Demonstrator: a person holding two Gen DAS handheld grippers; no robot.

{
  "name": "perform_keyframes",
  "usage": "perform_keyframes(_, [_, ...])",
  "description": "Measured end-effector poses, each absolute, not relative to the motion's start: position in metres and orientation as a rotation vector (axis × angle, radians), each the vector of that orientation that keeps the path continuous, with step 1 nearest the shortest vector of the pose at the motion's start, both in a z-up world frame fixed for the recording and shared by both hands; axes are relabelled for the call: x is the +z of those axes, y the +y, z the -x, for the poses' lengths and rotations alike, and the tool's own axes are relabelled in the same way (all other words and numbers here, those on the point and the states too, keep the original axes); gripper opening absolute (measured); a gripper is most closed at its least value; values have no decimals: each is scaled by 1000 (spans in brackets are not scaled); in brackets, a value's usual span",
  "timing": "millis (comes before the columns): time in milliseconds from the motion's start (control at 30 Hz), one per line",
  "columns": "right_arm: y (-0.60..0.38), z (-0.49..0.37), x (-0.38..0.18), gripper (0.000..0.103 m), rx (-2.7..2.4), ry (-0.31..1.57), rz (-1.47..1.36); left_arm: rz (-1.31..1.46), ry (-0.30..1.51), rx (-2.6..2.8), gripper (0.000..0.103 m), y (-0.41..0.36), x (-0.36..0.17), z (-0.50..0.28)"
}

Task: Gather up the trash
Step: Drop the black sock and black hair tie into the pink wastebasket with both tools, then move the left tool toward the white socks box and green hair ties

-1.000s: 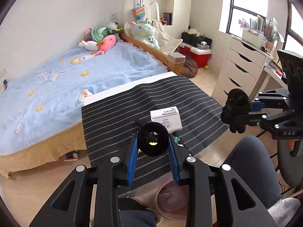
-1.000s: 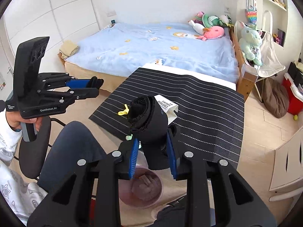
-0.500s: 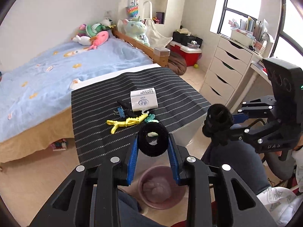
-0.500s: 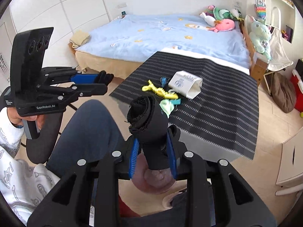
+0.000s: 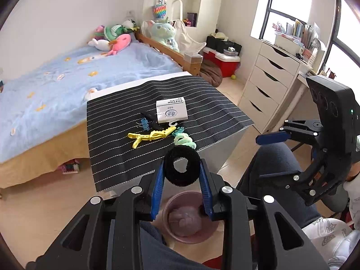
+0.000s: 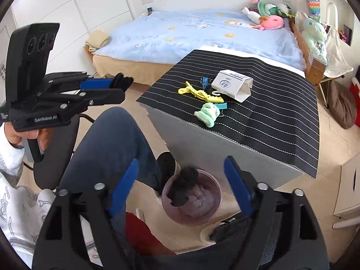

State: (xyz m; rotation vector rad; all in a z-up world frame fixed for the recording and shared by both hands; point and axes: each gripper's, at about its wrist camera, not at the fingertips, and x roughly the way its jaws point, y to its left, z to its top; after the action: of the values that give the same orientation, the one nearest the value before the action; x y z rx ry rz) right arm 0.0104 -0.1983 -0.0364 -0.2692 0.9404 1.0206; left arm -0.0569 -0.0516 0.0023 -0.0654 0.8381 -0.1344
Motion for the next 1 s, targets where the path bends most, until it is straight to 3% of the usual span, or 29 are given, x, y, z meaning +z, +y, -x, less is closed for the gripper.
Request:
perform_keyframes(300, [-202, -20, -32, 95, 966, 952, 257, 61, 859, -162, 30, -57, -2, 56])
perform_keyframes(1000, [-225, -38, -25, 97, 863, 924, 183, 19, 892, -222, 33, -80, -5, 52])
